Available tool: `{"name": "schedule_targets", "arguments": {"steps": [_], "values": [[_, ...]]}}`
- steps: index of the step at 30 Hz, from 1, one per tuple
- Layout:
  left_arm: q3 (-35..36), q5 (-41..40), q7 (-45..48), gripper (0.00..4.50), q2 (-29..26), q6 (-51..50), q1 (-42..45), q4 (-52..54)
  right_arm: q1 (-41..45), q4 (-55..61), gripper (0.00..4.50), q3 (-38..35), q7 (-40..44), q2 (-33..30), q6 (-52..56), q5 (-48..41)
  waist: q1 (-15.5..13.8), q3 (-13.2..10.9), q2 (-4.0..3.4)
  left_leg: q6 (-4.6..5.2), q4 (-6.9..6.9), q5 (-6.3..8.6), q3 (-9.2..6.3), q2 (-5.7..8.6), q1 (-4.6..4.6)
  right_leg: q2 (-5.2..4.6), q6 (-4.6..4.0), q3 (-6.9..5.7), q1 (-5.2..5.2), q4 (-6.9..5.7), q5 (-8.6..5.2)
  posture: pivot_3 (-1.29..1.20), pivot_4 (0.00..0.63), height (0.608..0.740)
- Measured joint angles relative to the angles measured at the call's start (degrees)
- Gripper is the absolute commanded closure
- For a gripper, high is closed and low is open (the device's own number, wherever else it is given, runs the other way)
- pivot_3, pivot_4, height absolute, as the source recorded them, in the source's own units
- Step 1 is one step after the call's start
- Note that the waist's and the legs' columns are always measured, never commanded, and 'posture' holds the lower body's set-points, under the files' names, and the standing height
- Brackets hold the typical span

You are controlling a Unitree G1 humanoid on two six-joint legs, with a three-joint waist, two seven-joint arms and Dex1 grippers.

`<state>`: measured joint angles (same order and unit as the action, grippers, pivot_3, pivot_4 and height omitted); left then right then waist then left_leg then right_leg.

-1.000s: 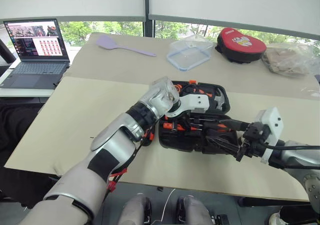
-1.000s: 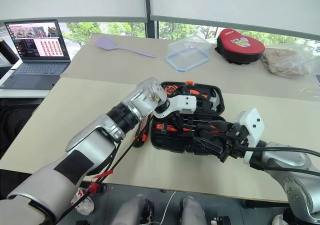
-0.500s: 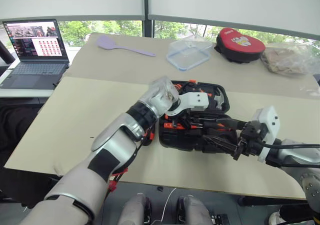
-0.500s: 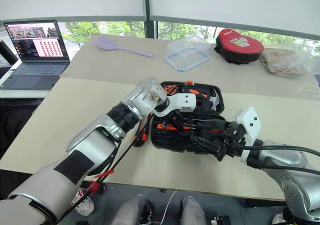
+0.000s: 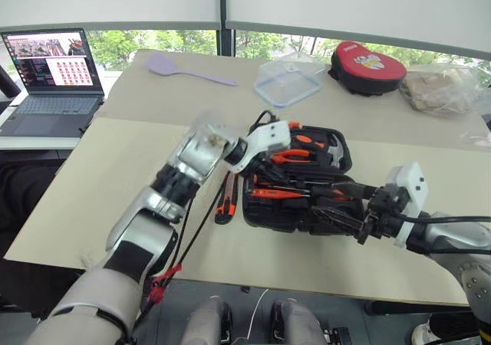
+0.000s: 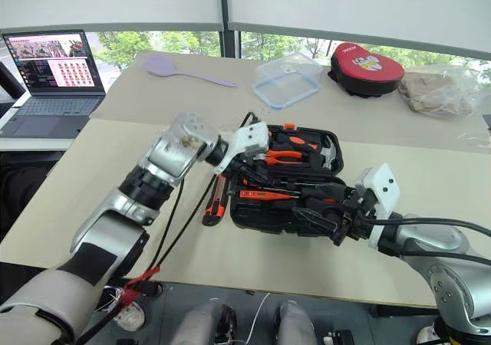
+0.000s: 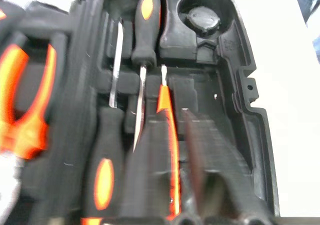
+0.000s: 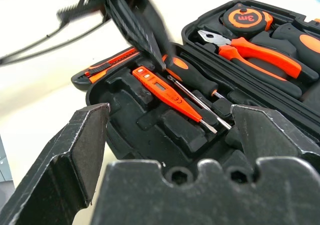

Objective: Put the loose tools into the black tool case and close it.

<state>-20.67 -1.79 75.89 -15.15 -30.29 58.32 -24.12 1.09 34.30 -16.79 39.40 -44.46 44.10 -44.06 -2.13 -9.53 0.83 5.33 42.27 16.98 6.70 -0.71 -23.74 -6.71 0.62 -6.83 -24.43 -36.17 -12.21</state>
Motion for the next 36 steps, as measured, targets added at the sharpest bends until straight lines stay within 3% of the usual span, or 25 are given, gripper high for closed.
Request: {"name": "schedule_targets", "arguments": {"steps": [8,27,35,36], "values": [[3.7,-2.7,-6.5,4.46,0.9,9.4,-9.8,0.8,0.2,0.1,0.00,0.0,0.0,-0.3,0.2,-0.6,-0.1,0.0,-0.01,-0.01,0.00,-0.01,0.01,0.02,0.07,-0.01,0.00,-0.03,0.08,0.00,0.01,0.00,0.150,0.731],[-0.2,2.2,-8.8,4.46,0.3,24.1,-9.9,-6.1,0.9,0.1,0.00,0.4,-0.7,-0.5,1.1,-1.8,0.1,0.0,-0.02,-0.01,-0.05,0.00,0.04,0.01,0.32,-0.01,0.01,0.04,0.22,0.01,0.03,0.00,0.150,0.731],[1.5,1.2,-9.5,4.46,-1.4,21.6,-10.0,-5.0,2.4,-0.1,0.00,1.1,-0.7,-0.5,1.1,-1.8,0.8,0.0,-0.03,-0.03,-0.09,-0.01,0.05,-0.03,0.33,0.01,-0.03,0.15,0.15,-0.04,0.05,0.00,0.150,0.731],[2.4,0.3,-9.3,4.23,-2.7,19.6,-10.1,-3.5,2.6,-0.1,0.00,1.1,-0.7,-0.5,1.1,-1.8,1.0,0.0,-0.03,-0.06,-0.11,-0.02,0.04,-0.03,0.33,0.03,-0.03,0.16,0.14,-0.05,0.05,0.00,0.150,0.731]]}}
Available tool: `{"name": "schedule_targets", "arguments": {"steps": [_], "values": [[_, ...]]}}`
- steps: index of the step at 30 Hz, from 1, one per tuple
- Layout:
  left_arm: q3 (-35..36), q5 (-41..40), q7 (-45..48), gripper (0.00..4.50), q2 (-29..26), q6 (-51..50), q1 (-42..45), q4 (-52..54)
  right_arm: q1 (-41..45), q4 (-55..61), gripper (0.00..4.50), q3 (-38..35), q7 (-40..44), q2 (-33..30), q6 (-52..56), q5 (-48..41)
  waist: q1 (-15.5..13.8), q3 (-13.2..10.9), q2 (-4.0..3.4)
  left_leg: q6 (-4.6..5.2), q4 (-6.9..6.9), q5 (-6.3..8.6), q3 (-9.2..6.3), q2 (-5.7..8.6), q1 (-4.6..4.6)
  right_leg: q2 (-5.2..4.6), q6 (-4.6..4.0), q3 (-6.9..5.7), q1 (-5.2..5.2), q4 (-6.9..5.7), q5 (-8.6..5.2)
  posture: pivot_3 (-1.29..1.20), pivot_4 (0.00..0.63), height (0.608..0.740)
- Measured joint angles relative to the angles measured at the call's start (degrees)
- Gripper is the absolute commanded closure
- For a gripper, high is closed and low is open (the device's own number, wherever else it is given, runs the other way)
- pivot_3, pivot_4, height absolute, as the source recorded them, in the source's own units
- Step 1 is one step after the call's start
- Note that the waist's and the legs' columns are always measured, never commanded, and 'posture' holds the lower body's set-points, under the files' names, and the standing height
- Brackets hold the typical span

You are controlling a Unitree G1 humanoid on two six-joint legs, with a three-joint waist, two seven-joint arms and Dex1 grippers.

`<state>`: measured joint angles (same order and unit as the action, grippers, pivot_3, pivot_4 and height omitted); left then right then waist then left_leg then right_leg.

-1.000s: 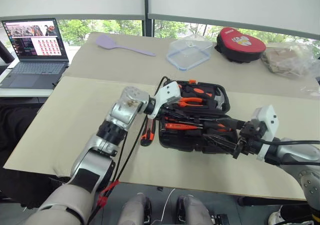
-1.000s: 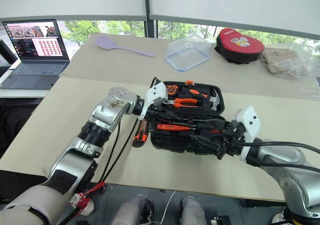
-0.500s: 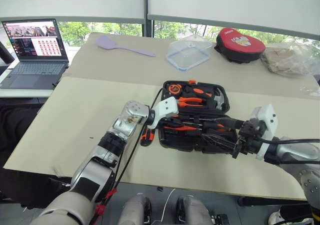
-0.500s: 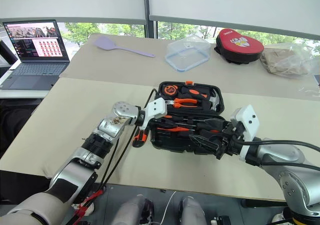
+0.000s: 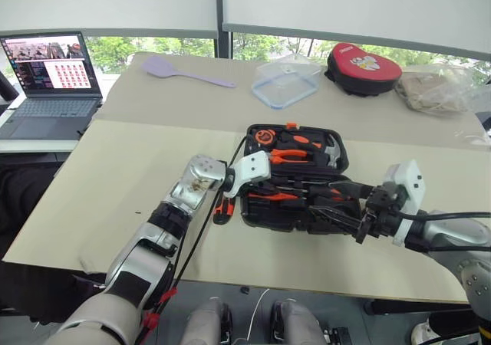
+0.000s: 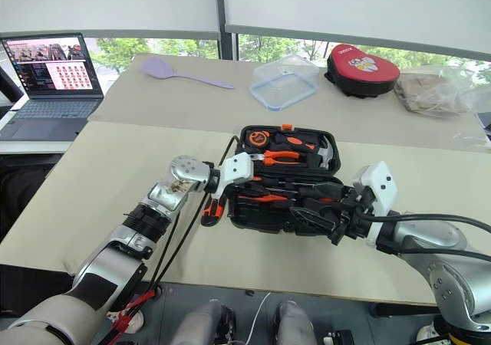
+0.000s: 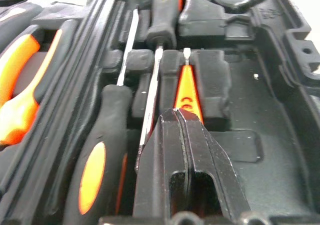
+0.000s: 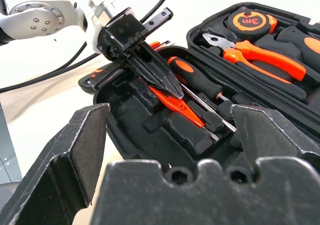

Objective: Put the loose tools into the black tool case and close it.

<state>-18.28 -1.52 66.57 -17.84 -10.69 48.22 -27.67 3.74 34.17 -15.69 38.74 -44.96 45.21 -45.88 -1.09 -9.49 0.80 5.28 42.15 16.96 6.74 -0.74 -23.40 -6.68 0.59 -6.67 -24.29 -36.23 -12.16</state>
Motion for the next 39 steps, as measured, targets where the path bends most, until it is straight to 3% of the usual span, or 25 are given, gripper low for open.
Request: {"name": "schedule_targets", "arguments": {"steps": [2,6,9,12,16,21,26,31,39], "values": [[3.7,-4.0,0.6,3.76,-2.7,-6.9,-0.8,6.3,0.5,-0.4,0.00,0.5,0.1,0.0,0.0,0.0,0.3,0.0,0.01,-0.07,-0.08,-0.04,-0.01,-0.03,-0.06,0.01,0.00,-0.01,-0.07,0.03,0.00,0.00,0.150,0.731],[13.7,-14.7,0.1,2.25,-11.1,-25.1,-2.0,25.5,3.0,-1.9,0.00,2.0,1.2,-0.2,0.0,0.4,0.6,0.0,-0.01,-0.09,-0.16,-0.05,0.00,-0.02,0.05,0.02,0.02,0.07,-0.01,0.08,-0.01,0.00,0.150,0.731],[20.8,-18.9,-2.5,1.22,-19.3,-35.0,-9.5,36.3,5.0,-2.9,0.00,3.9,3.0,-0.8,-0.1,0.8,0.8,0.0,-0.10,-0.15,-0.33,-0.07,0.05,-0.01,0.30,0.03,0.04,0.20,0.12,0.12,-0.04,0.00,0.150,0.731],[27.8,-19.3,-5.2,0.07,-27.1,-41.4,-24.2,41.4,6.5,-4.2,0.00,5.6,6.3,-1.9,-0.2,0.8,1.4,0.0,-0.10,-0.26,-0.45,-0.12,0.12,-0.03,0.37,0.11,-0.01,0.33,0.08,0.07,-0.07,0.00,0.150,0.731],[34.5,-20.8,-10.6,0.07,-29.6,-50.5,-32.1,46.8,9.3,-5.6,0.00,7.0,9.9,-2.3,-0.4,0.8,0.1,-0.1,0.03,-0.30,-0.42,-0.13,-0.02,0.01,0.27,0.05,-0.02,0.39,0.10,0.12,-0.07,0.00,0.150,0.731],[34.3,-25.7,-17.2,0.07,-27.5,-62.7,-27.6,55.9,11.9,-6.2,0.00,8.5,12.3,-2.9,-1.1,1.2,-1.2,-0.1,0.06,-0.32,-0.41,-0.10,-0.15,0.11,0.26,0.04,0.00,0.74,0.17,0.14,-0.07,0.00,0.150,0.731],[22.6,-25.0,-27.5,0.07,-21.4,-72.8,-16.1,55.2,12.4,-6.5,0.00,9.4,12.3,-2.9,-1.1,1.6,-1.0,-0.1,0.08,-0.36,-0.42,-0.18,-0.02,0.15,0.28,0.30,0.00,0.73,0.12,0.04,-0.06,0.00,0.150,0.731],[13.5,-22.3,-36.1,0.07,-14.2,-80.9,-4.7,46.9,10.5,-4.8,0.00,10.0,11.1,-2.5,-1.1,2.1,-0.8,-0.1,0.10,-0.39,-0.42,-0.20,0.05,0.13,0.28,0.40,0.03,0.82,0.05,0.04,-0.08,0.00,0.150,0.731],[5.0,-21.3,-40.1,0.07,-8.8,-81.5,-0.5,37.1,7.1,-2.9,0.00,10.0,7.7,-0.5,-1.2,2.6,-0.2,-0.1,0.10,-0.41,-0.43,-0.21,0.07,0.09,0.28,0.38,0.02,0.93,0.02,0.02,-0.09,0.00,0.150,0.731]]}}
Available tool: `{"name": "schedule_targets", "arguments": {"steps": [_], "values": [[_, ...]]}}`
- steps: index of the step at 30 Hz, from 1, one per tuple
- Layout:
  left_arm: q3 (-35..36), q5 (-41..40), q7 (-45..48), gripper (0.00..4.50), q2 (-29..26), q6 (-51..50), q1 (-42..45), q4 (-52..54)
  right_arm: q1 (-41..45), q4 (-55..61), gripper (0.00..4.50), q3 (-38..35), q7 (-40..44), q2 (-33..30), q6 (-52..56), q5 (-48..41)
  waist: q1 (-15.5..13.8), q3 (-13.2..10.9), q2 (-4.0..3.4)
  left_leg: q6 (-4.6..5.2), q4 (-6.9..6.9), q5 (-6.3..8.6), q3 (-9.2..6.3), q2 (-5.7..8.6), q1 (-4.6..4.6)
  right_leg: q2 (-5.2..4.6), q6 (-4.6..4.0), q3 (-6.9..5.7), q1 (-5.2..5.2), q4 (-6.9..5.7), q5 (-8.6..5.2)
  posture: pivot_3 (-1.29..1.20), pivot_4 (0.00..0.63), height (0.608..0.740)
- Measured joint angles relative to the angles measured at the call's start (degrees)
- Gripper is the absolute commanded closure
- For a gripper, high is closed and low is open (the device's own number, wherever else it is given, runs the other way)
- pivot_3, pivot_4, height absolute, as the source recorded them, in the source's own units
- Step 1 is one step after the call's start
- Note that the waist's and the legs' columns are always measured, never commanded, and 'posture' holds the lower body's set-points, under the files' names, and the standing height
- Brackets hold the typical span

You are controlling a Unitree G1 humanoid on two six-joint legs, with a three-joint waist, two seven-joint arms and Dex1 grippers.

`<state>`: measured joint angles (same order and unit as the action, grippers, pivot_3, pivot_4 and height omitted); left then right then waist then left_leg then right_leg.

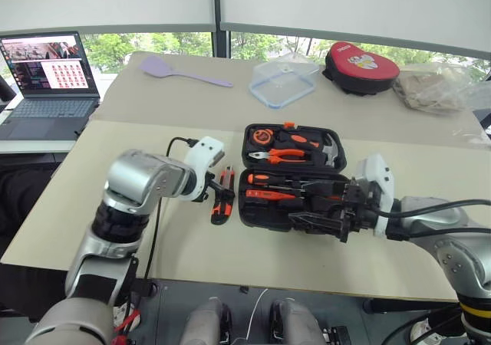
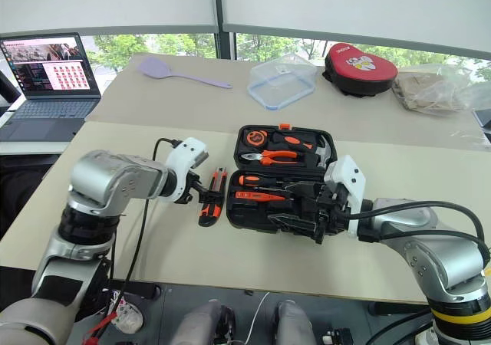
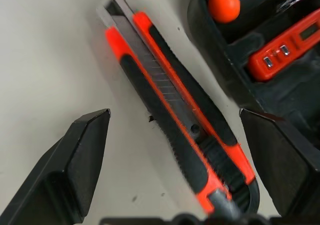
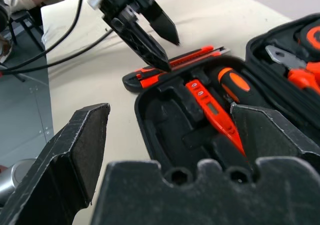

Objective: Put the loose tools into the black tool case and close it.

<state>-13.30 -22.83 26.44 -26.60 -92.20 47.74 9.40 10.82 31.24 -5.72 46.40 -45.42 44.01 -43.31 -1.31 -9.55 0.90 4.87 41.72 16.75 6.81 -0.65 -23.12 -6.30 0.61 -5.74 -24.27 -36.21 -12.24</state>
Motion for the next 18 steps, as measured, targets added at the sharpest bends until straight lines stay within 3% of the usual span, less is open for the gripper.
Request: {"name": "schedule_targets", "arguments": {"steps": [6,9,15,18], "values": [[-4.0,0.4,0.2,0.07,0.1,2.7,1.4,-3.3,-0.8,0.7,0.00,-0.3,-1.9,1.2,0.0,0.0,-0.1,0.0,-0.02,0.00,0.00,0.00,-0.01,0.00,0.08,-0.11,0.00,0.08,0.07,-0.03,0.00,0.00,0.150,0.731],[-6.7,0.8,1.0,0.78,-0.4,5.2,2.5,-5.2,-0.8,0.9,0.00,-0.4,-2.9,1.5,0.0,0.0,-0.5,0.0,-0.03,0.00,0.01,0.00,-0.01,0.02,0.16,-0.15,0.00,0.11,0.14,-0.03,0.00,0.00,0.150,0.731],[-8.6,1.4,3.3,2.83,-2.4,8.5,3.4,-8.1,-1.1,0.9,0.00,-1.3,-3.5,1.6,0.0,-0.2,-0.7,0.0,-0.05,0.00,0.00,0.00,0.00,0.01,0.15,-0.14,-0.01,0.15,0.11,-0.04,0.00,0.00,0.150,0.731],[-9.2,1.0,5.7,2.88,-5.4,9.8,3.4,-8.5,-1.6,1.2,0.00,-2.2,-3.7,1.6,0.0,-0.2,-0.4,0.0,-0.05,0.00,-0.01,0.00,0.01,-0.02,0.14,-0.11,-0.03,0.16,0.06,-0.05,-0.01,0.00,0.150,0.731]]}}
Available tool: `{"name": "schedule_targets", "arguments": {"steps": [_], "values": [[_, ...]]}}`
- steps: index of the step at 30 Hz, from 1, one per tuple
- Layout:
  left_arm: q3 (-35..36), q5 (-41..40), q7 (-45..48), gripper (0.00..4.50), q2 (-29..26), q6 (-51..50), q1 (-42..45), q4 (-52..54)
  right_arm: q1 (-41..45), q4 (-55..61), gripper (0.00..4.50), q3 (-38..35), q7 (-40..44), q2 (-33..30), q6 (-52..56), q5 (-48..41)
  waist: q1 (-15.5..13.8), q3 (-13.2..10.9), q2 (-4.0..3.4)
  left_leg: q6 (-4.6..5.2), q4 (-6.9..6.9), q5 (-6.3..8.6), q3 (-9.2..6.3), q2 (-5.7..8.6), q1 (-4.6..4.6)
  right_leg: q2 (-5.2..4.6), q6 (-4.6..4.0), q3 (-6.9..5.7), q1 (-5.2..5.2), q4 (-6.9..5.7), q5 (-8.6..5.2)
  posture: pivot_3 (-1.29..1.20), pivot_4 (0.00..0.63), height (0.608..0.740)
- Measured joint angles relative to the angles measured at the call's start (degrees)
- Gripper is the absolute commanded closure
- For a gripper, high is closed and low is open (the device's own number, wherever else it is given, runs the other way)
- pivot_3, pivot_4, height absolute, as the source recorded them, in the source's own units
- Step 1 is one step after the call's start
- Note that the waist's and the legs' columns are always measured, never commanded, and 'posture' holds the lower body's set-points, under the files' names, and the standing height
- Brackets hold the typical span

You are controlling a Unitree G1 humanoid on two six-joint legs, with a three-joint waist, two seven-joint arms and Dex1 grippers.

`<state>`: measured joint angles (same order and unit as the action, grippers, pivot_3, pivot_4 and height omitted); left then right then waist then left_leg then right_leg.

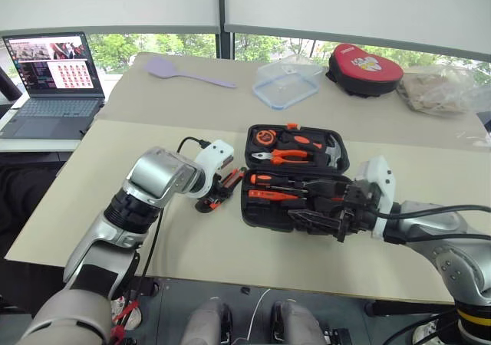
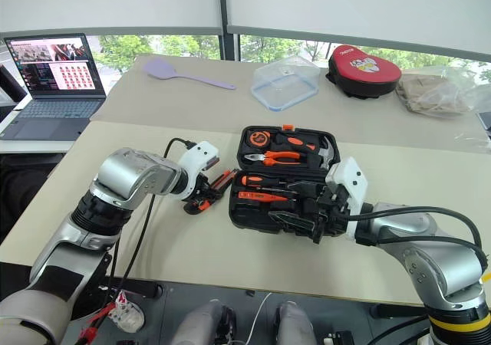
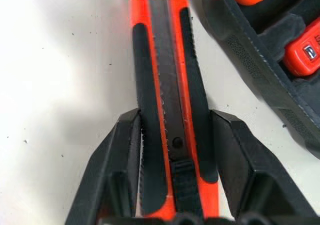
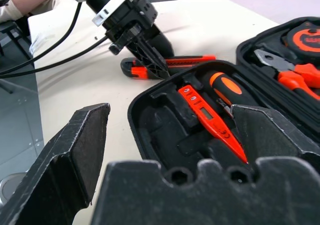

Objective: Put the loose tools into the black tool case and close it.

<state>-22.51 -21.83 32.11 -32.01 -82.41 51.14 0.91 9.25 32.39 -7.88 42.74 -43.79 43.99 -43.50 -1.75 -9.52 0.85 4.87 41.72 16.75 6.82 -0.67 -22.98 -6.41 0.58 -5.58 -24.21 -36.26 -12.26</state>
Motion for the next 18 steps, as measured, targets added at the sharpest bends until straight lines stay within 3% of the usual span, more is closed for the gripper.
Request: {"name": "schedule_targets", "arguments": {"steps": [5,9,12,15,18], "values": [[-3.9,2.0,8.2,2.90,-12.4,8.8,-0.3,-2.2,-1.6,0.3,0.00,-1.3,0.1,-0.2,0.0,0.1,1.6,0.0,0.00,-0.15,-0.17,-0.08,0.10,-0.07,0.03,0.11,-0.10,0.01,-0.16,-0.11,-0.04,0.00,0.150,0.731],[-4.6,4.7,20.0,2.90,-18.7,26.7,-0.3,-3.4,-3.1,0.3,0.00,-2.8,0.5,-1.1,0.1,-0.5,0.9,0.0,0.00,-0.15,-0.18,-0.08,0.08,-0.05,-0.12,0.03,-0.16,-0.06,-0.23,-0.02,-0.08,0.00,0.150,0.731],[-2.2,3.6,31.6,2.90,-17.7,40.8,0.8,-3.9,-5.4,0.7,0.00,-4.4,1.3,-2.3,1.0,-2.4,-0.2,0.0,0.00,-0.04,0.00,-0.03,0.01,-0.02,-0.38,-0.05,-0.14,-0.12,-0.25,0.09,-0.07,0.00,0.150,0.731],[-1.9,3.4,38.9,2.90,-15.0,47.9,2.3,-4.1,-7.4,1.1,0.00,-5.2,2.1,-3.4,1.1,-2.3,-0.4,0.0,0.00,0.01,0.03,0.00,0.04,0.01,-0.35,-0.01,-0.09,-0.21,-0.19,0.10,-0.04,0.00,0.150,0.731],[-3.0,3.7,43.1,2.90,-8.9,51.0,5.3,-4.5,-9.3,1.8,0.00,-6.1,1.9,-4.1,1.0,-1.5,-0.6,0.0,0.01,0.07,0.08,0.00,0.05,0.06,-0.37,0.05,-0.05,-0.30,-0.16,0.08,-0.03,0.00,0.150,0.731]]}}
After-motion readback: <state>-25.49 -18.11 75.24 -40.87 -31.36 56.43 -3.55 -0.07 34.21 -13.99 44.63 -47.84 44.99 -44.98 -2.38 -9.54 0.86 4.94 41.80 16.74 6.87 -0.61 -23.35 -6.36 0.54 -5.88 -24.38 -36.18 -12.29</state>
